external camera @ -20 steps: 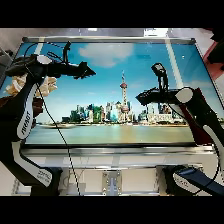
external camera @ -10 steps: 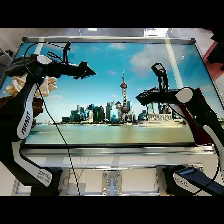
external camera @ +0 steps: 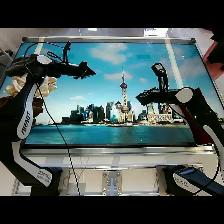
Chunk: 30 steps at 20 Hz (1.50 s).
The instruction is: Fold the shirts.
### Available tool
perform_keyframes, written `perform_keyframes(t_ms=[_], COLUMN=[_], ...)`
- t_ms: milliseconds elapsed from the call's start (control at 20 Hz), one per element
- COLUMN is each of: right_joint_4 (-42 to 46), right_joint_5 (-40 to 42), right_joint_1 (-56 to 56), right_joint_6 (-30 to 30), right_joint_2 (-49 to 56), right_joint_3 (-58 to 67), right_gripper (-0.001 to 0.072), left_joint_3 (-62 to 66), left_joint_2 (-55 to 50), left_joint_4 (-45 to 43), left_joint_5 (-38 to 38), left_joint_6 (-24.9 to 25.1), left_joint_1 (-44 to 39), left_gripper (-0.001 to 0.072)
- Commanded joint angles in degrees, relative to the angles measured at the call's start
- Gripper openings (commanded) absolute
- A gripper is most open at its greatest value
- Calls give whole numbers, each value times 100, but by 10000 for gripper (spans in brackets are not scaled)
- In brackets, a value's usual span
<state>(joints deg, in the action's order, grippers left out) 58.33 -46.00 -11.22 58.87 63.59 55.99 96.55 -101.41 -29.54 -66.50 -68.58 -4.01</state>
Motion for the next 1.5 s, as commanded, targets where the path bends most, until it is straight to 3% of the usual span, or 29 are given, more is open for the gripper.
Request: perform_keyframes(t_ms=[0,500,850,950,1200,1250,1300,1450], right_joint_4=[-7,0,4,4,42,61,105,203], right_joint_5=[11,400,627,627,577,577,581,588], right_joint_1=[-7,-7,-7,-7,-7,-7,-7,-7], right_joint_6=[2,0,-2,-2,0,0,0,0], right_joint_2=[2,2,2,2,2,2,2,2], right_joint_3=[7,7,7,7,7,7,7,7], right_gripper=[428,428,428,427,427,427,427,427], left_joint_3=[4,4,4,4,280,350,396,415], left_joint_2=[2,2,0,0,2,4,4,2], left_joint_4=[0,772,249,-133,-699,-702,-706,-883], left_joint_5=[0,168,1423,1598,2726,2693,2546,1659], left_joint_6=[0,-61,-44,-42,-66,-68,-66,-61], left_joint_1=[0,-2,44,46,872,1182,1550,2540], left_gripper=[12,11,17,230,244,246,298,288])
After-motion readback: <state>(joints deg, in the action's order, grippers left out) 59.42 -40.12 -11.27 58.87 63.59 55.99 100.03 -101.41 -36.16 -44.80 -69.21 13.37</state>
